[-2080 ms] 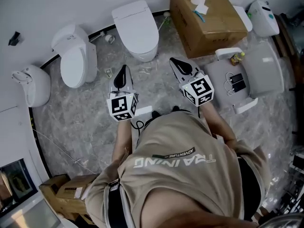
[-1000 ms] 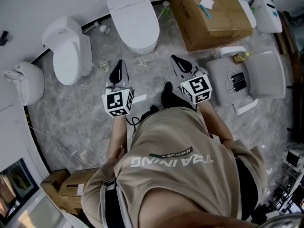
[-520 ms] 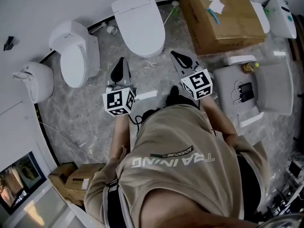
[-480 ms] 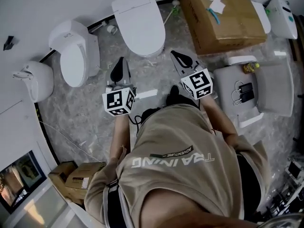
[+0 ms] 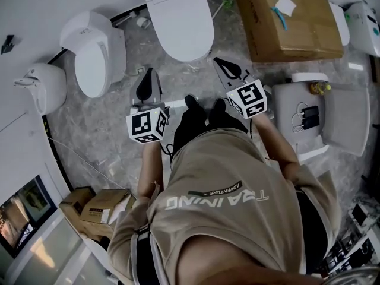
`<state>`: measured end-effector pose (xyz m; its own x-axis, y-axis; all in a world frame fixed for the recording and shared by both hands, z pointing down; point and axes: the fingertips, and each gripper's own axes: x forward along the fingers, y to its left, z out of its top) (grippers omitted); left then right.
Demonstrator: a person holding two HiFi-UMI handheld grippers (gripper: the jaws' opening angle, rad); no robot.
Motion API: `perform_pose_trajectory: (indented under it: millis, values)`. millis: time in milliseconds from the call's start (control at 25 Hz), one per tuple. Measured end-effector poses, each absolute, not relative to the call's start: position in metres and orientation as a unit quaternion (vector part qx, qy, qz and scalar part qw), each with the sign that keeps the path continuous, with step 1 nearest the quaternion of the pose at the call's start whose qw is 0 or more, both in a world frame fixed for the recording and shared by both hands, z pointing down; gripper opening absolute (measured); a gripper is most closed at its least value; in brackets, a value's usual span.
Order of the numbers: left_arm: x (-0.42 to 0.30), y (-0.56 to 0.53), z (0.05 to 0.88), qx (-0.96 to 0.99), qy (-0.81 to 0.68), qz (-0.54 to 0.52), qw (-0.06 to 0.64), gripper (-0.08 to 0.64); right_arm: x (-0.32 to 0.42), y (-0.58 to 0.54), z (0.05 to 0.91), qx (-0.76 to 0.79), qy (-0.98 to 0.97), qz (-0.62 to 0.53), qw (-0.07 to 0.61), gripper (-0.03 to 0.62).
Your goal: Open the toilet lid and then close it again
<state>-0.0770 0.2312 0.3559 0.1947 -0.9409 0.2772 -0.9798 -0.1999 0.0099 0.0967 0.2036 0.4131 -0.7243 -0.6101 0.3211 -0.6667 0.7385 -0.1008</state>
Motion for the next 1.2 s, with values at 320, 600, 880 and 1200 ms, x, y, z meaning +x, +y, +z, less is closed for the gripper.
perform_pose_trajectory:
  millis: [320,600,880,1200]
  values:
    - [-0.113,0.188,0.364,0.790,-0.600,0.094,0.085,0.005,0.068,0.175,0.405,0.383,-0.906,0.104,0.147,0.014]
    - [-0.151,0.122,0.353,0.809,-0.580,0.077,0.063,0.005,0.027,0.123,0.379,0.399,-0.902,0.072,0.150,0.014]
    - [-0.164,0.090,0.369,0.832,-0.544,0.076,0.082,0.005,0.004,0.099,0.387,0.425,-0.886,0.087,0.165,0.014]
    - [-0.156,0.065,0.385,0.841,-0.526,0.082,0.096,0.005,0.012,0.081,0.400,0.441,-0.873,0.105,0.180,0.014]
